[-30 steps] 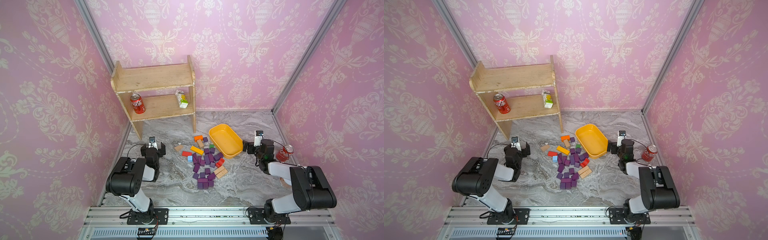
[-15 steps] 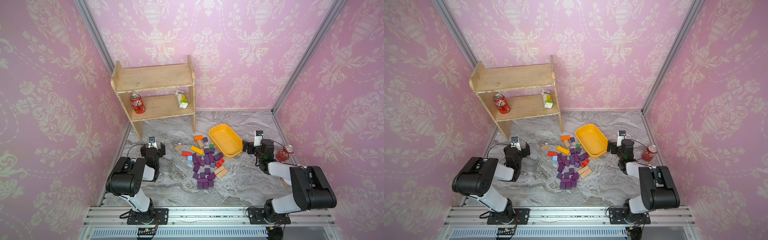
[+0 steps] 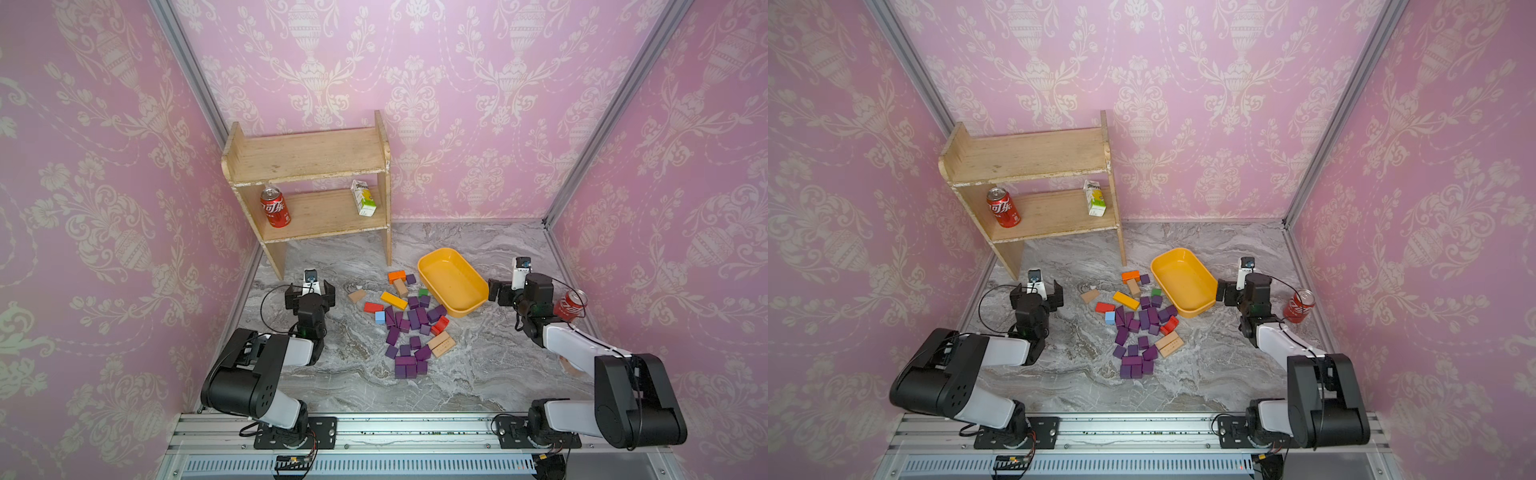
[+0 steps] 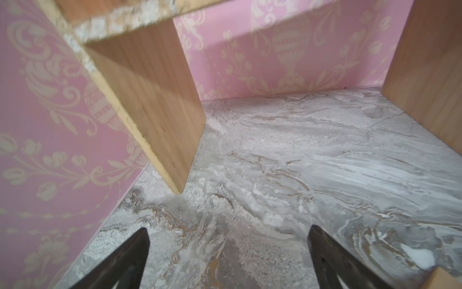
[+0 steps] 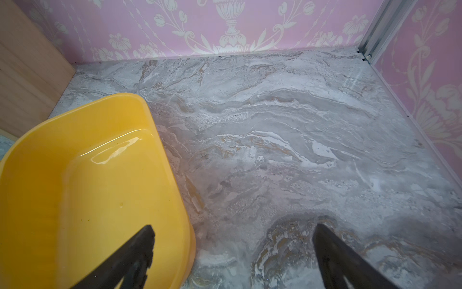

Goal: Pick purple bricks into the storage bin
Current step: Pick up the building block from the center of the board.

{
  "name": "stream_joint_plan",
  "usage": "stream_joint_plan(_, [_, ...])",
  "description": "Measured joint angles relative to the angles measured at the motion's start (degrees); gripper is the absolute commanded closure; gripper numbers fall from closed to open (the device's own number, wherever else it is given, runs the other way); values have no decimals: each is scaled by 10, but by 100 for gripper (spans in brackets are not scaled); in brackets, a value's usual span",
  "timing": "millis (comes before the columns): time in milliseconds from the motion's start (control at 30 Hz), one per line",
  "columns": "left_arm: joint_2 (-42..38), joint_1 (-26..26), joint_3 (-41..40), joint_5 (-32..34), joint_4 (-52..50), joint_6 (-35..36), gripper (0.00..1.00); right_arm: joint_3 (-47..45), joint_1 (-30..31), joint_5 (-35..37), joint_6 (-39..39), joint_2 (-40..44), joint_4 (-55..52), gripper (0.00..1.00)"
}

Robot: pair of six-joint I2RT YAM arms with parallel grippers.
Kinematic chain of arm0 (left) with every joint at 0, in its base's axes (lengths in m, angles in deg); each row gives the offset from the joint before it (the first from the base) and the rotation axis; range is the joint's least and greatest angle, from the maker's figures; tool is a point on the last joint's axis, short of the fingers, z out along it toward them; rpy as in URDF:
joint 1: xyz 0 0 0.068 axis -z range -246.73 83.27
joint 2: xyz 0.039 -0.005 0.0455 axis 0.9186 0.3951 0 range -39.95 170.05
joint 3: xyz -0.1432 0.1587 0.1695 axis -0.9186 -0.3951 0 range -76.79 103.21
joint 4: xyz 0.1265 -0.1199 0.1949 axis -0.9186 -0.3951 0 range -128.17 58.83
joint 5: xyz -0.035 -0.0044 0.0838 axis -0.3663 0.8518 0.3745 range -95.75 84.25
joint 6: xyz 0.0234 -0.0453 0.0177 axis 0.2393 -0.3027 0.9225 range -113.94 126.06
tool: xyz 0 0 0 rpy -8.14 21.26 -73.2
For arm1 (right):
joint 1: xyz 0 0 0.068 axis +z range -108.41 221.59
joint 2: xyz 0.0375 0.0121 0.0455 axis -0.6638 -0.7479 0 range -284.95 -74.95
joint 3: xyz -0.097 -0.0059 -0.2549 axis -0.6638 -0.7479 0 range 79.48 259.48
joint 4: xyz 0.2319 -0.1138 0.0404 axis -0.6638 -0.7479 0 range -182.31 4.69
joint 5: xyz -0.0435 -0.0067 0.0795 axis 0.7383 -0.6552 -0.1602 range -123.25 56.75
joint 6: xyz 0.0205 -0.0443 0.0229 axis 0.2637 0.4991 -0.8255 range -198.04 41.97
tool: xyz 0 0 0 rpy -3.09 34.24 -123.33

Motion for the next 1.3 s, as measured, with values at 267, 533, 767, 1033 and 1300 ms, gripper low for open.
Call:
stream_joint_plan(267, [-150, 40, 70, -6, -216, -46, 1, 112, 113, -11, -14, 15, -189, 0])
stream_joint_plan(533, [-178, 157, 51, -31, -302, -87, 1, 110, 200, -61, -77, 22, -327, 9])
stream_joint_plan(767, [-170, 212, 24, -39, -288, -88, 1, 109, 223, -92, -143, 37, -373, 31])
stream_joint_plan(1033, [-164, 224, 12, -43, -253, -87, 1, 131, 285, -94, -191, -8, -399, 37])
stream_joint_plan(1300, [-144, 226, 12, -48, -243, -87, 1, 197, 329, -87, -233, -115, -395, 47])
